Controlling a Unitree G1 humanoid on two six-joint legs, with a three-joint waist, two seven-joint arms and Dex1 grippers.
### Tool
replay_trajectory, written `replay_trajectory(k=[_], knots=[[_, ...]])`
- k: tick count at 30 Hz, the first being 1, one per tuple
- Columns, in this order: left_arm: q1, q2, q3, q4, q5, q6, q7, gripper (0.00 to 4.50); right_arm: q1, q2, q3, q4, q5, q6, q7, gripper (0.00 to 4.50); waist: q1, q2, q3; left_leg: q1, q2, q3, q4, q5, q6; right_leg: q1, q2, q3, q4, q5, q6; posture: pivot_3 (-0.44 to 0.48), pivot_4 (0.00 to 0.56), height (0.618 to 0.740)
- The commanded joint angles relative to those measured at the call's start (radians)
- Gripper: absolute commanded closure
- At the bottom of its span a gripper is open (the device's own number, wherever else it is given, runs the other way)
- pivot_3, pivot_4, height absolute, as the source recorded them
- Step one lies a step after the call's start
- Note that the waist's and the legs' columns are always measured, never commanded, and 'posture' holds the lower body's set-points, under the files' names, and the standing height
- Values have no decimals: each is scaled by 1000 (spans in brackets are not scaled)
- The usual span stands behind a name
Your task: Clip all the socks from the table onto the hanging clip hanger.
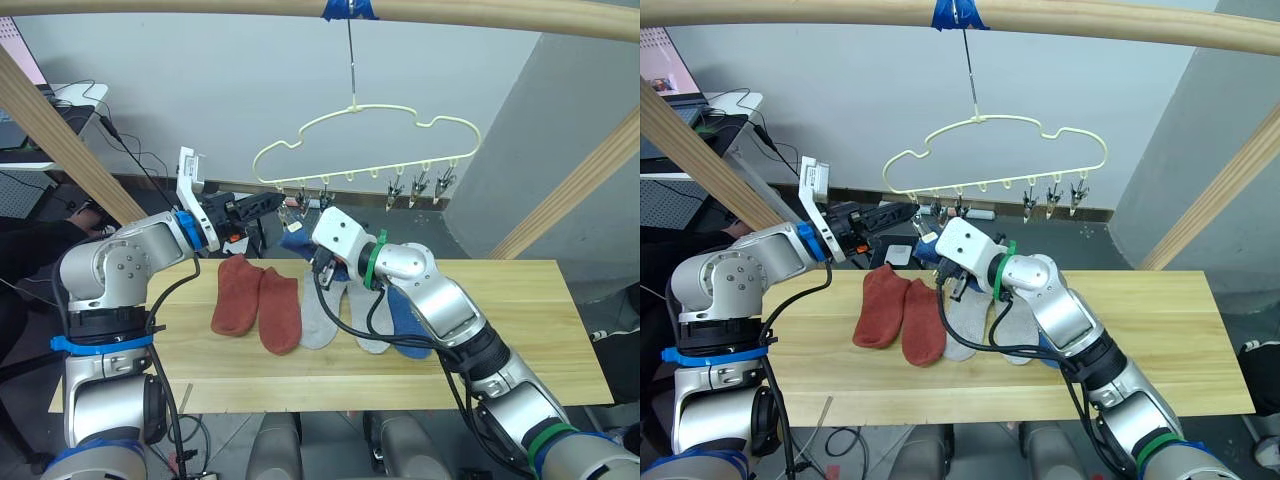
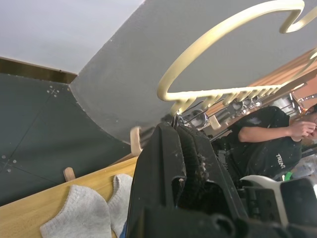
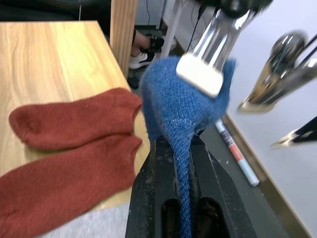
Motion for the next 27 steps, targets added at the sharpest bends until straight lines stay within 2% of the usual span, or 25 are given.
replay_trajectory(k=[1, 3, 14, 18, 25, 27], knots=[[7, 4, -9, -27, 8, -24, -17, 4500, -22, 29, -32, -16, 12, -1, -17, 4477, 0, 0, 0, 0, 0, 0, 0, 0, 0, 0, 0, 0, 0, 0, 0, 10, 212, 740], [14, 6, -13, -39, 10, -40, -28, 4500, -22, 35, -37, -14, 13, 2, -20, 4477, 0, 0, 0, 0, 0, 0, 0, 0, 0, 0, 0, 0, 0, 0, 0, 10, 211, 740], [32, 39, 5, -61, 23, -79, -42, 1123, -1, 69, -60, 6, 39, 12, -32, 4500, 1, 0, 0, 0, 0, -1, 0, 0, 0, 0, 0, -1, 0, 0, 0, 33, 208, 740], [88, 60, -5, -132, 61, -135, -38, 0, 41, 96, -107, 0, 106, 63, -19, 3375, 3, 0, 0, -1, 0, -1, 0, 0, 0, 0, 0, -1, 0, 0, 0, 41, 209, 740], [204, 50, -1, -235, 131, -229, 12, 0, 162, -23, -144, -107, 140, 114, 16, 797, 23, 0, 0, -1, 0, -1, 0, -1, 2, 0, -1, -1, 0, 0, 0, 46, 212, 740], [233, 53, -23, -253, 203, -322, 24, 0, 197, -62, -161, -140, 154, 125, 24, 150, 23, 0, 0, -1, -1, -1, 0, -1, 2, 0, -1, -2, 0, 0, 0, 51, 211, 740]])
